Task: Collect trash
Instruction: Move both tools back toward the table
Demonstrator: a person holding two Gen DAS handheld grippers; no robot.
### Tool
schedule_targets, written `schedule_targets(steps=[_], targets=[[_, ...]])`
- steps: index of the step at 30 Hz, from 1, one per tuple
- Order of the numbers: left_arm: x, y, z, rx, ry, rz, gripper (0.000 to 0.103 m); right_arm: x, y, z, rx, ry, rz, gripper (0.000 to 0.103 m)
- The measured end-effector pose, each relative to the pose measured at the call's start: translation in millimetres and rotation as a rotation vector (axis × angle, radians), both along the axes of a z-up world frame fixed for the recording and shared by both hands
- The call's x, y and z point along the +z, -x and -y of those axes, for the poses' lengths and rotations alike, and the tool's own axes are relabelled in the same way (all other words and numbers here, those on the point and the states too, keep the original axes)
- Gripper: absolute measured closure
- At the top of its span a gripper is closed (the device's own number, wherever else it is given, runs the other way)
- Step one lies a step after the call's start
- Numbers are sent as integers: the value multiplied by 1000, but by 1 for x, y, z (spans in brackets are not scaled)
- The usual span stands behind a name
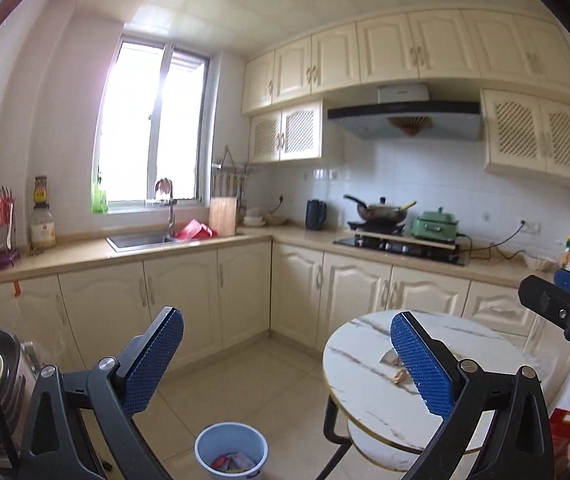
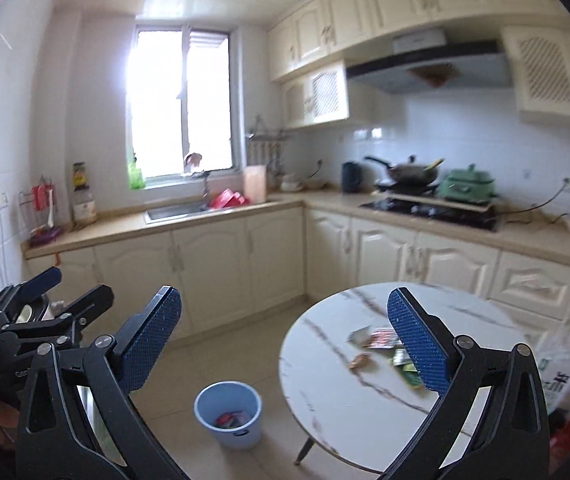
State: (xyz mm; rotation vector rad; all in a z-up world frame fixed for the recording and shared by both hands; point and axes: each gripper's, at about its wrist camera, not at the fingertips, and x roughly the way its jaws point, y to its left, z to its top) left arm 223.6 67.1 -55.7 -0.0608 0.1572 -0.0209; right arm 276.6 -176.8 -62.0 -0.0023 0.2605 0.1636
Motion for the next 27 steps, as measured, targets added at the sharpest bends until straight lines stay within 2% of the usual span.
schedule_targets(steps=[1,2,5,9,11,15,17,19,23,27], targets=[[-10,28,-10,-2,-2,12,1,5,11,5,-20,2,18,0],[-12,38,-7,-7,-5,28,1,10,19,9,-35,5,33,0],[-29,82,17,-13,-14,69,1,23,49,17,-87,15,82,0],[-45,117,30,-14,-43,136,1,33,78,26,-112,11,129,0],[-63,139,47,-21,-52,153,1,35,83,28,-120,14,141,0],[-81,144,55,-32,-63,158,1,38,89,36,-146,13,157,0],[-92,163,63,-31,-71,156,1,35,85,41,-153,9,154,0],[-94,165,67,-34,-73,146,1,33,82,44,-163,7,144,0],[-90,147,74,-37,-80,123,1,24,69,55,-179,6,122,0],[-80,109,86,-44,-92,71,1,10,52,71,-210,2,86,0]])
